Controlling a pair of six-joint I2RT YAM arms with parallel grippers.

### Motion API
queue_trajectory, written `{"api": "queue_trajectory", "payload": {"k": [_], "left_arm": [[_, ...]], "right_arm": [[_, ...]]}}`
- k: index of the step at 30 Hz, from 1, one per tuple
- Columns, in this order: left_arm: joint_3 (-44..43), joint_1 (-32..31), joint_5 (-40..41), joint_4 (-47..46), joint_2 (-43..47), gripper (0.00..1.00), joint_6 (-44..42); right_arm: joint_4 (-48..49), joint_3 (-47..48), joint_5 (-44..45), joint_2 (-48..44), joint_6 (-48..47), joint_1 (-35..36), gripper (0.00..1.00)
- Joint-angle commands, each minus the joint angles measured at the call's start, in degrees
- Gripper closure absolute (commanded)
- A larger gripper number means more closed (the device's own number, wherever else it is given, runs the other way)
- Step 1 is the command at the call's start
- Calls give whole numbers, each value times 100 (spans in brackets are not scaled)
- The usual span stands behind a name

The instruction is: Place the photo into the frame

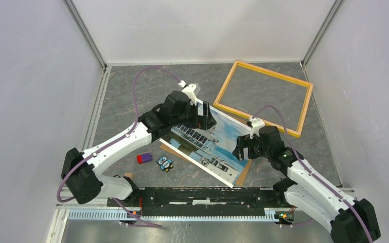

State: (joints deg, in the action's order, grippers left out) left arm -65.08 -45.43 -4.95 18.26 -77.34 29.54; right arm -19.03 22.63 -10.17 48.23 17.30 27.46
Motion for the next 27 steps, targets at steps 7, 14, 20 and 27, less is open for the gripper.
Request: {"api": "queue_trajectory", "payload": {"k": [7,14,20,27], "left_arm": [[1425,120,183,274,1040,0,1113],[1553,2053,-806,1071,959,0,607],[1724,2855,121,1119,769,0,595],[2379,3369,153,296,443,0,1162]], "right_arm": [[1176,-47,-99,347,78,-4,8],[1358,-60,-188,914,-197,-1,15],[1481,-189,-215,1116,-425,3,15],[1600,-242,-262,1497,-641,3,16]]}}
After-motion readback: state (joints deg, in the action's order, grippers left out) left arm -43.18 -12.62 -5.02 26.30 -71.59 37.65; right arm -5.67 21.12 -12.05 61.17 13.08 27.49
